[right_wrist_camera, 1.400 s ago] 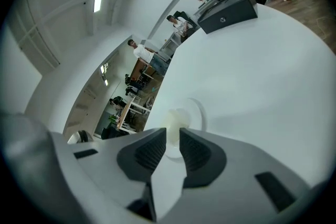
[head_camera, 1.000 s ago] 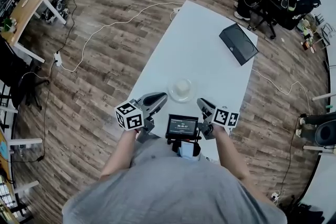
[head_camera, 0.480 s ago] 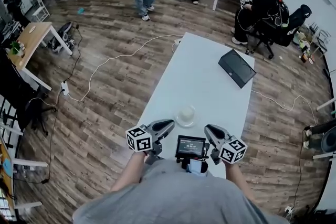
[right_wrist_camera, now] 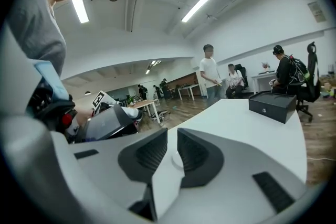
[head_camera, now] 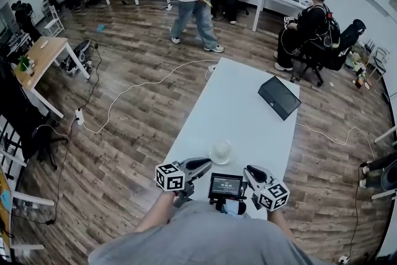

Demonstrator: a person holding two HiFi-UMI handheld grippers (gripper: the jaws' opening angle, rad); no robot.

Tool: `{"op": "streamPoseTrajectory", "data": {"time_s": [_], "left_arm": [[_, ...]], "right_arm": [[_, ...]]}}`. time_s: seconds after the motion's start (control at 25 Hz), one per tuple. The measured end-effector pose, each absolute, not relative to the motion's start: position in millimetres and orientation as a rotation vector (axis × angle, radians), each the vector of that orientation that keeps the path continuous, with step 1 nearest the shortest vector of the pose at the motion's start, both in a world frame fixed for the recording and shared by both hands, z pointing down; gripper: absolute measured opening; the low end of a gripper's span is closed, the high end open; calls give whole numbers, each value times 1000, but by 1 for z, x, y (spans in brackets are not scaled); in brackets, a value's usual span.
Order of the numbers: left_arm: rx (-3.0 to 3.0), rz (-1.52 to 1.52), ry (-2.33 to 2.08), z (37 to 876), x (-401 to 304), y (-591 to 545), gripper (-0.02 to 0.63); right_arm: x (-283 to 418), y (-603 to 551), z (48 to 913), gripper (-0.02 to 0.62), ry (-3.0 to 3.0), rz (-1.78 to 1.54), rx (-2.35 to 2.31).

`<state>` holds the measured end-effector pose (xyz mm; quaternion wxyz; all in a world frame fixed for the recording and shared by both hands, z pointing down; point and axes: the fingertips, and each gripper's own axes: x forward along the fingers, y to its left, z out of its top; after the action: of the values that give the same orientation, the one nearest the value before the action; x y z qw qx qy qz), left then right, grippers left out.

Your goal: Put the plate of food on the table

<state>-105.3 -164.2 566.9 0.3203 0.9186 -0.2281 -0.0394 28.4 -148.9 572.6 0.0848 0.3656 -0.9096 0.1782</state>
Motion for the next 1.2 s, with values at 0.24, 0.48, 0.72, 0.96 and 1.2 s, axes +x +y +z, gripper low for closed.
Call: {"op": "streamPoseTrajectory", "data": {"time_s": [0.24,0.48,0.72,0.96,1.2], "left_arm": [[2487,7,-600,573,-101,-158,23],[2517,95,-565,579,-92,-153,23],[2523,119,-574,583,-90,-148,23],[2521,102,-591,582,-91,-151,23],[2520,86,-600,582,-93,-151,23]], "right_arm": [[30,-147,577,54,-2693,524,1102],[36,-149,579,54,-2674,516,1104],[42,-144,582,37,-2636,525,1116],[41,-142,584,29,-2614,509,1093],[38,-141,583,29,-2608,502,1082]]}}
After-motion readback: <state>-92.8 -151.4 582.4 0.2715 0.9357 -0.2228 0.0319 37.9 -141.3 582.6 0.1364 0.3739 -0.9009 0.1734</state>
